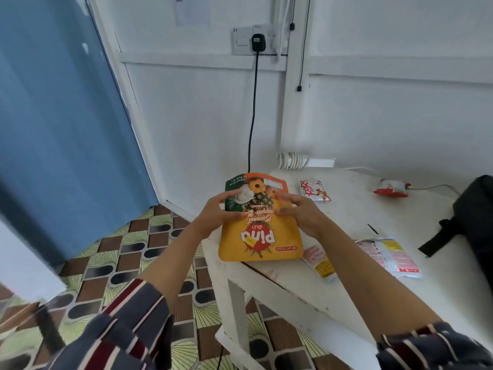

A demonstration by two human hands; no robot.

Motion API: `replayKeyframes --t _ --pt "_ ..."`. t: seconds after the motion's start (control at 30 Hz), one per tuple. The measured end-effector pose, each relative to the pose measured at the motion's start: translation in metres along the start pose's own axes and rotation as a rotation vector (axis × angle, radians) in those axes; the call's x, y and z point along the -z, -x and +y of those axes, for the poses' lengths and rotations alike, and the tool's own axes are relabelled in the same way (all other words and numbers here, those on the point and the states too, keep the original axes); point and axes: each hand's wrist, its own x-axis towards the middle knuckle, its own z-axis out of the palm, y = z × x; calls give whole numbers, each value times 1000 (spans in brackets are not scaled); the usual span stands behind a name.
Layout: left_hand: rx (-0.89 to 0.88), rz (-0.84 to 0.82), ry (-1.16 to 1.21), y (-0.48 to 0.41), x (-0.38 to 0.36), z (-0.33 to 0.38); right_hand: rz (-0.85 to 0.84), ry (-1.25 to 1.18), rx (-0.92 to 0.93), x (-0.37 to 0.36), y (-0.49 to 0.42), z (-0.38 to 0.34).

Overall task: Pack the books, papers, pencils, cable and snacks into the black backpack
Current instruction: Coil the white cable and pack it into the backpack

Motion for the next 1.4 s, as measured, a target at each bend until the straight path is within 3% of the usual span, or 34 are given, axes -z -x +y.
replayKeyframes --t 0.17,0.43,0.83,1.13,1.3,1.4 --pt "-72 -36 85 7 -5 30 -16 -210 57 3 22 -16" --pt "-148 -169 83 25 -52 57 78 -222 104 31 91 -21" --pt "-152 -389 138 91 -194 94 300 -181 137 120 255 -5" --pt "-148 -594 118 146 -294 114 441 -126 50 180 366 13" --pt "-182 -500 -38 145 -338 125 489 -134 8 223 400 19" --pt "-325 -423 -145 125 -359 131 489 -107 -7 248 415 21"
